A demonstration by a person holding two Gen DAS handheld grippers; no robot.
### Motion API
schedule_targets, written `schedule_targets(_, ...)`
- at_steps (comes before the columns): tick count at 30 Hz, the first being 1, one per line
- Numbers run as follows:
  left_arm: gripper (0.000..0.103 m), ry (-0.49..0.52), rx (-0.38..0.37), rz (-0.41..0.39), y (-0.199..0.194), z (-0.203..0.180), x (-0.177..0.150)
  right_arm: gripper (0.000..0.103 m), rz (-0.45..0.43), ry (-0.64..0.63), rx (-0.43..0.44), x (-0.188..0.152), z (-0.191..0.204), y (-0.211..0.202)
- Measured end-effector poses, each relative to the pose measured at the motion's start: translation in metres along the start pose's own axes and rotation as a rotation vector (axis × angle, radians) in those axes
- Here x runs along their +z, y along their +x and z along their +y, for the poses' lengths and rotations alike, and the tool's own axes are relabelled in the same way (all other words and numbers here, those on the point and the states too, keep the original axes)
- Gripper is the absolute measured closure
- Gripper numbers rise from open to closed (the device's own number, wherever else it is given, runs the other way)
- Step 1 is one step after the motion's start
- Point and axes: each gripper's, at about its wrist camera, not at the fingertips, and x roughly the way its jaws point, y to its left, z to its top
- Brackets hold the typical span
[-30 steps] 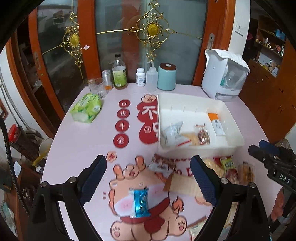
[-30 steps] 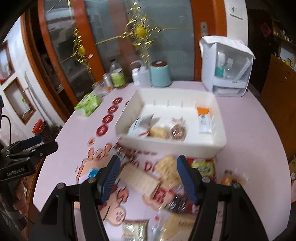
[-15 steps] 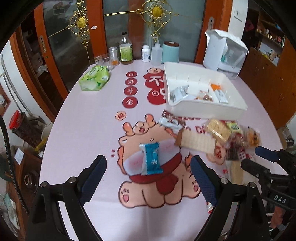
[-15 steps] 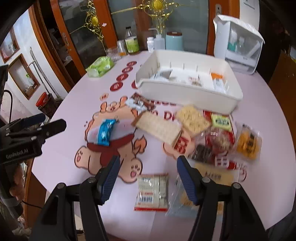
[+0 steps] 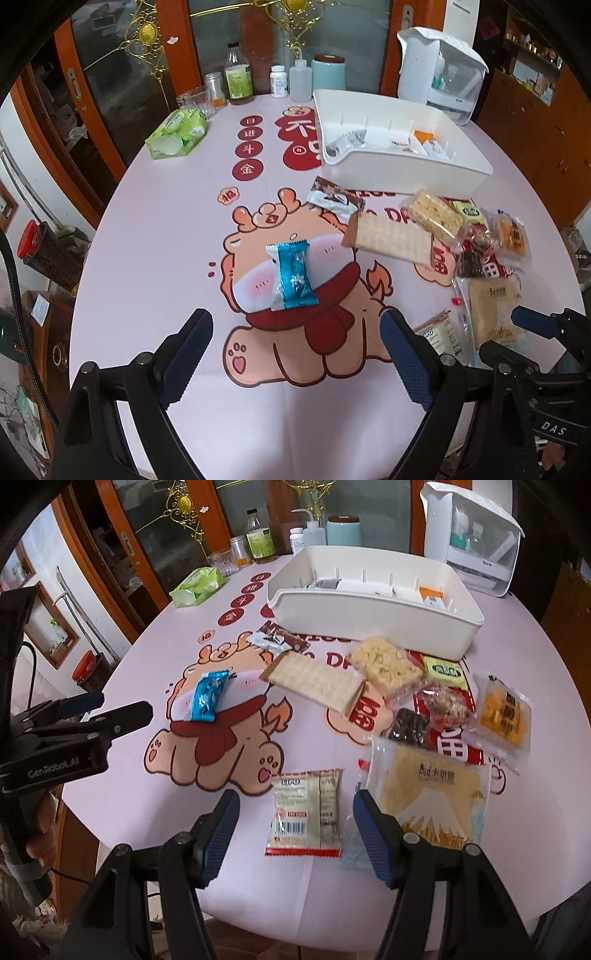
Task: Organize snacks
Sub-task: 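Withdraw both tools from the tray back toward the remaining snacks, then grasp the blue candy packet with the left tool while the right grasps the LIPO biscuit pack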
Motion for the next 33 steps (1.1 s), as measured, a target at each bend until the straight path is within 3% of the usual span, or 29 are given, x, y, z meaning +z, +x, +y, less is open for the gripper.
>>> schedule_targets(13,0.012,0.003,0.016,0.027,0.027,-0.007,-0.006,0.039,0.051,-0.041,0.006,-0.009,-0.004,0.023)
schedule_targets(23,0.012,0.015,0.008,0.050,0.049,0.015,-0.007,0.039,0.127,-0.026,0.046,-0.016,-0.006,0.052)
schedule_targets(33,0.012,0.025,-0.019,0.101,0.076,0.020,-0.003,0.039,0.180,-0.045,0.012,-0.005,-0.004,0.092)
